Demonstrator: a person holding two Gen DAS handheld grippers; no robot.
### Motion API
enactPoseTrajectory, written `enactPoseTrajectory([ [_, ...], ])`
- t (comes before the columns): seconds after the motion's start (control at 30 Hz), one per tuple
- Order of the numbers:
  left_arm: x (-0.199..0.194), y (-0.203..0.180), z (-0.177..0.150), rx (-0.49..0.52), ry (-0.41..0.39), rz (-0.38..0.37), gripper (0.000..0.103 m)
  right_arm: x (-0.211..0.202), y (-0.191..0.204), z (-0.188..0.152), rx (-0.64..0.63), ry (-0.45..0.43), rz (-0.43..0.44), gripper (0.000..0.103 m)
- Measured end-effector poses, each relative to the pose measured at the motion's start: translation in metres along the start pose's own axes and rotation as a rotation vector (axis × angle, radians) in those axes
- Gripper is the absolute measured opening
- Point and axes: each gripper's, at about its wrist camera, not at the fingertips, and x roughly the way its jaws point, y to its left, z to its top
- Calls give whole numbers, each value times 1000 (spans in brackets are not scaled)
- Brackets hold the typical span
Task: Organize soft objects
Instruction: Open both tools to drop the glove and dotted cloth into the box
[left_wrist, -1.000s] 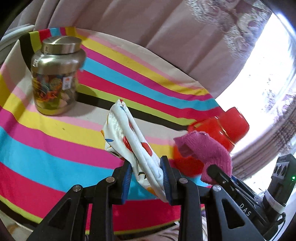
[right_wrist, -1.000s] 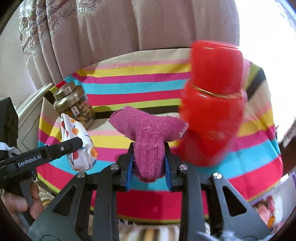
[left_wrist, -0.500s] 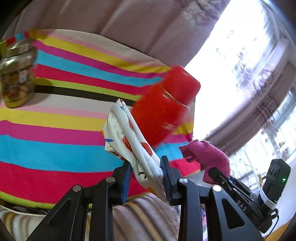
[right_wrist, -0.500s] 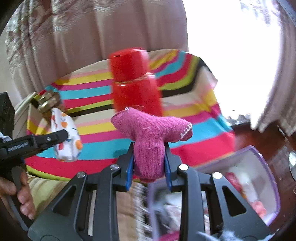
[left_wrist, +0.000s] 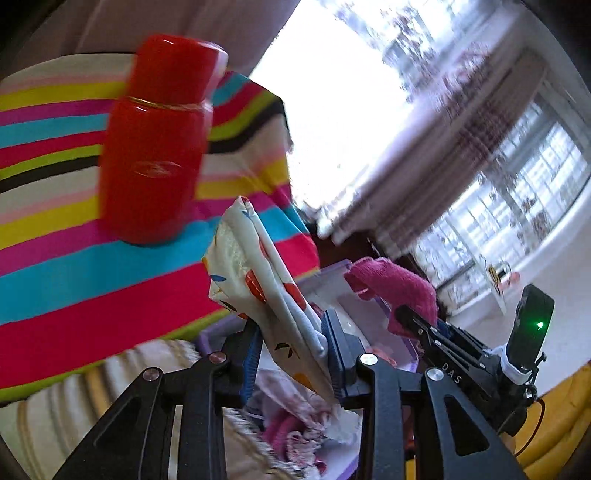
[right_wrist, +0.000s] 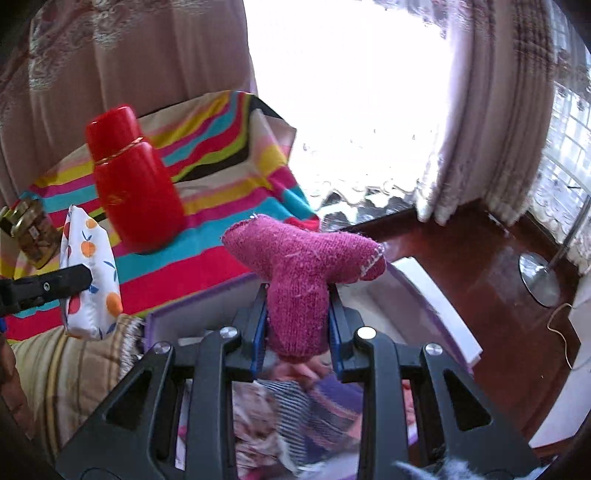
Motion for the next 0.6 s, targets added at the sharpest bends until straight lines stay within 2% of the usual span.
enactPoseTrajectory([
  [0.1,16,-16,-7,23,46,-30,36,-1,-9,-2,6,6,-28,34],
  [0.23,34,-28,-11,28,93,-38,55,-3,-20,-4,18,15,-57,37],
  [0.3,40,-29,-13,20,110,-32,59,-3,-24,-5,24,20,-62,48],
  [0.47,35,-25,-27,5,148,-7,60,-6,-25,-7,25,27,-82,67],
  [0.6,17,-13,-48,-55,155,-1,69,-10,-21,-16,2,44,-78,71],
])
